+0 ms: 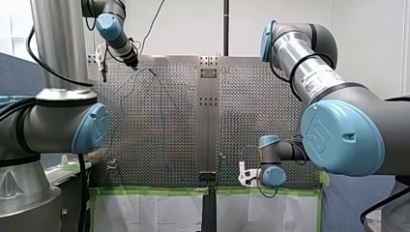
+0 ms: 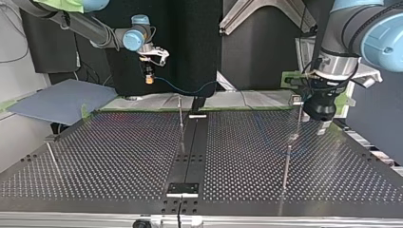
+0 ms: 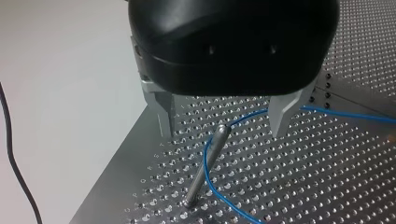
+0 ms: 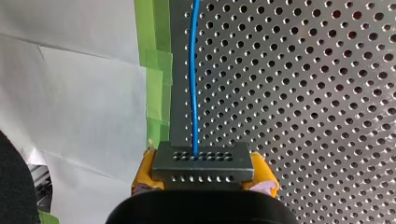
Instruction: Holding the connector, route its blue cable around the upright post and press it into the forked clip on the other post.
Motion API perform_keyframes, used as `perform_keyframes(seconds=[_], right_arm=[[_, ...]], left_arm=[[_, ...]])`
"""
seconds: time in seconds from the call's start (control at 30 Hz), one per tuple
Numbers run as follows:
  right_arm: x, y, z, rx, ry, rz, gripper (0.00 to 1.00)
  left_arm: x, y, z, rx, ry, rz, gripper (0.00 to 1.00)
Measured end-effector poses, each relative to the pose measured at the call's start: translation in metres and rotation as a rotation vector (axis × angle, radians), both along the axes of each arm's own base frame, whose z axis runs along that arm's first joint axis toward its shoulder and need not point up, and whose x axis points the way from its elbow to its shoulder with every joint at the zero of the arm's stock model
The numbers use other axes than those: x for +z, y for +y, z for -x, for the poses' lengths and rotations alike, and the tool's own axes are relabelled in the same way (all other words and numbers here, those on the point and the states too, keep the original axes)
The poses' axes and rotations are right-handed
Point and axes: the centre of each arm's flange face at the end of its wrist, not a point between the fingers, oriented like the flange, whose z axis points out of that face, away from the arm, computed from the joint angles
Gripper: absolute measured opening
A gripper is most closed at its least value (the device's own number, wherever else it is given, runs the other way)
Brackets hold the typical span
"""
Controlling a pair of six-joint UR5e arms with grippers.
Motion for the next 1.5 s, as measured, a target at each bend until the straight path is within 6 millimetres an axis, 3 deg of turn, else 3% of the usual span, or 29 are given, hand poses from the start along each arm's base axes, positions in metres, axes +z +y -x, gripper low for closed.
perform_keyframes(seconds=[0.7,1.5], right_arm=[[0.000,0.002,-0.001,0.003,0.003,-0.005,0.00],[0.000,0.006,-0.006,0.015,0.004,-0.005,0.00]], left_arm=[[0.002,0.008,-0.005,0.054,-0.027,-0.006,1.00],[-0.024,0.000,-0.052,-0.023,-0.100,0.152,1.00]])
